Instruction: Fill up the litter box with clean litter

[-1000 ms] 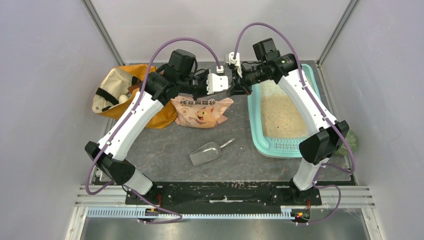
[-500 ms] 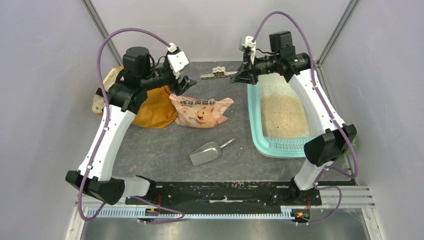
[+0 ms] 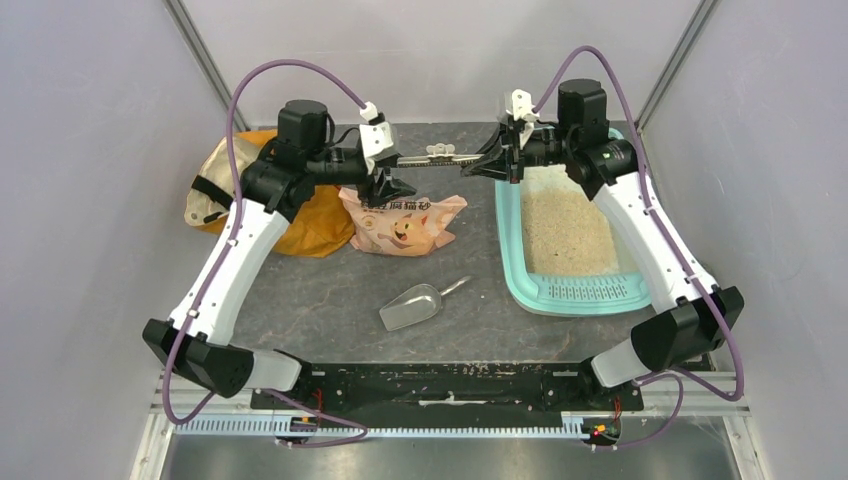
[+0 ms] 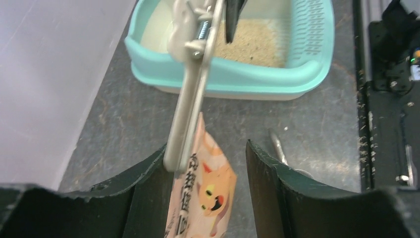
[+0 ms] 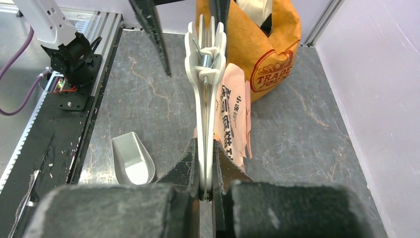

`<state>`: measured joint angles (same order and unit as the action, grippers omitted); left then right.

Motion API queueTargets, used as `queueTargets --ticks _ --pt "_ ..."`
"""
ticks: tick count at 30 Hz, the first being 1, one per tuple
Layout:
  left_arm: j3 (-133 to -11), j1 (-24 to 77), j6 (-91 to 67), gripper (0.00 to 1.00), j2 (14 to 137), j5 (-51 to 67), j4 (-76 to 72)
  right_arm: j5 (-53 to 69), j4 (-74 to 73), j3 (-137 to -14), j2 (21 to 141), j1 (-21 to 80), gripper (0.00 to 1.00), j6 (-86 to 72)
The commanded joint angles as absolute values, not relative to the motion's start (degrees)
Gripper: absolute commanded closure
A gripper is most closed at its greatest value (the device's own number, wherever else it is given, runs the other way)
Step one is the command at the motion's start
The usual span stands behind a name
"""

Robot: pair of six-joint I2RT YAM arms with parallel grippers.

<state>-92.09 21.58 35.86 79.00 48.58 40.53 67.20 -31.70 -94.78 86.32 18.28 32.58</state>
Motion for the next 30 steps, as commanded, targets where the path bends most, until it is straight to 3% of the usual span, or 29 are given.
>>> queueTargets --ticks 1,4,10,15,16,19,20,21,23,25,30 --pt "-87.64 22.25 24.15 0.40 75.73 53.29 26.73 67.45 -18.42 -91.91 83.95 18.60 1.00 23.96" --pt "-86.14 22.78 15.74 0.44 75.64 53.53 16.67 67.36 -10.17 -89.56 83.50 18.57 1.00 16.86" --pt "-86.78 23.93 16.15 0.66 77.17 54.85 15.73 67.74 -2.26 -88.77 83.84 18.63 1.00 10.12" --pt "-87.43 23.93 16.13 0.87 77.63 54.67 15.74 68.84 -6.33 -88.51 83.32 18.63 1.00 13.58" --pt "-87.53 23.93 16.16 0.92 77.65 54.67 15.96 68.70 -7.88 -88.53 83.34 18.63 0.93 14.82" --pt "-88.42 23.91 19.90 0.98 77.54 53.42 20.43 65.01 -20.84 -92.08 84.08 18.53 0.34 23.03" --pt "-88.79 23.97 22.87 0.98 77.52 52.46 23.49 62.88 -28.89 -94.63 84.82 18.48 0.20 28.45" --pt "-89.34 23.91 26.09 0.98 77.61 51.34 26.24 60.93 -36.09 -98.34 85.64 18.55 0.13 33.38" --pt "-90.35 23.95 32.49 0.98 77.94 49.44 31.95 56.57 -49.69 -104.75 87.91 18.63 0.08 42.50" --pt "-91.44 23.91 37.35 0.98 78.68 48.55 37.26 54.85 -56.73 -109.35 89.73 18.40 0.10 46.23" --pt "-92.43 24.33 39.56 0.98 80.69 47.24 40.07 59.87 -59.06 -110.74 88.42 18.56 0.17 48.83"
